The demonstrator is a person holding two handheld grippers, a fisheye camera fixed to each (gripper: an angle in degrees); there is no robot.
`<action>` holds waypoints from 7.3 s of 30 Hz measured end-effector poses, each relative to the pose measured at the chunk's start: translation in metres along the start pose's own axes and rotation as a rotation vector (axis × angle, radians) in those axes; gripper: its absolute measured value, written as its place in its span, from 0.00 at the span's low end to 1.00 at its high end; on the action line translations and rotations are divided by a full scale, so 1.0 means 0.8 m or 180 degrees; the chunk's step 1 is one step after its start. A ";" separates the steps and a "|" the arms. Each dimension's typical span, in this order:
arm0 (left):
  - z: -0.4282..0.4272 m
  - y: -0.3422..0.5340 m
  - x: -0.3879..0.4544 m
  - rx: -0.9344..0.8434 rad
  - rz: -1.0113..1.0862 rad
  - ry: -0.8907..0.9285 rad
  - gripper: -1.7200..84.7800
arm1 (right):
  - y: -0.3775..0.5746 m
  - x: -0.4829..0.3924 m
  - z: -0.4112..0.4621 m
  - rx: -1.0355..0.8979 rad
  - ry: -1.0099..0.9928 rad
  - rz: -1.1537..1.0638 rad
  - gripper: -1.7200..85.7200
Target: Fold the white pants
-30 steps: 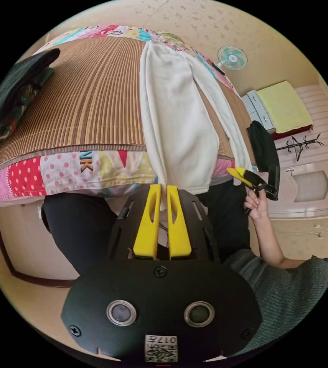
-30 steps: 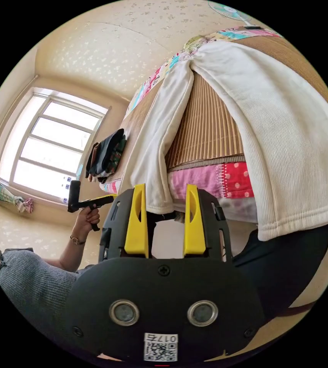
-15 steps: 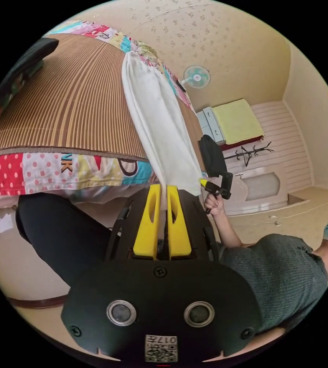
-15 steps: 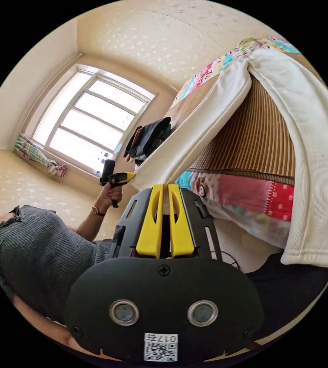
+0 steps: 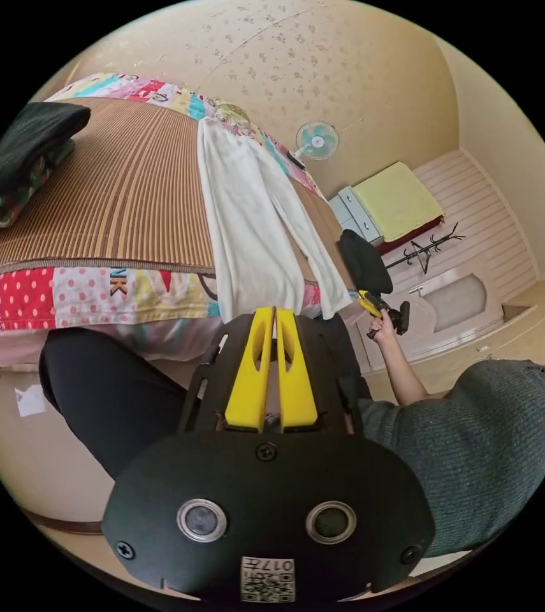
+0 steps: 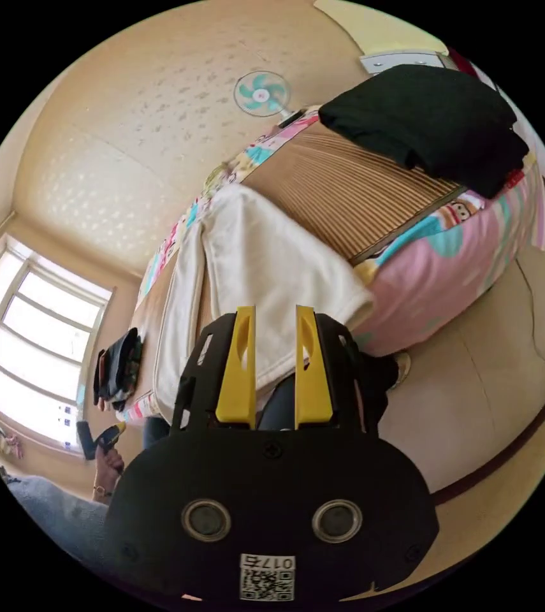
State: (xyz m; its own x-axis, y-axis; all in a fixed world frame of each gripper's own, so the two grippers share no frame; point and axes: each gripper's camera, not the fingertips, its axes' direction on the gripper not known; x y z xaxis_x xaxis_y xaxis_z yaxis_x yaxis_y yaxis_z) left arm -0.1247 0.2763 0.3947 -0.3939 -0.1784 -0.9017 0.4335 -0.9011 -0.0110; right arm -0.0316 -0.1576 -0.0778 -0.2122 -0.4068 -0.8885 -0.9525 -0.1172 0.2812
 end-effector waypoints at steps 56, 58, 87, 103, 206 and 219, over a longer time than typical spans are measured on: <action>0.191 -0.142 0.053 -0.0812 0.0512 0.0342 0.06 | -0.374 -0.431 0.514 -0.0568 0.0129 -0.0940 0.19; 0.191 -0.139 0.045 -0.0761 0.0490 0.0433 0.06 | -0.396 -0.438 0.545 -0.0545 0.0553 -0.0869 0.17; 0.127 -0.064 -0.018 -0.0525 -0.0389 -0.0204 0.07 | -0.001 -0.327 0.272 -0.1277 -0.0176 -0.1965 0.16; 0.079 -0.132 -0.009 -0.0788 -0.0436 0.0708 0.05 | 0.078 -0.242 0.131 -0.1697 -0.1427 -0.1628 0.04; 0.190 -0.114 0.133 -0.0471 -0.0438 -0.2112 0.10 | 0.110 -0.262 0.241 -0.1413 -0.0462 -0.1526 0.10; 0.225 -0.092 0.151 0.0039 -0.0548 -0.2163 0.09 | 0.137 -0.267 0.244 -0.1285 -0.0491 -0.1799 0.09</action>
State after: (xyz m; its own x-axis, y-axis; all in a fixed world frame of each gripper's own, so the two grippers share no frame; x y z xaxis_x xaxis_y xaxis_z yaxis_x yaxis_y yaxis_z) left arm -0.3501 0.2500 0.3642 -0.8773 -0.2368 -0.4174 0.3119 -0.9424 -0.1209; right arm -0.1334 0.0933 0.0717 0.2333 -0.0553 -0.9708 -0.7769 -0.6111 -0.1519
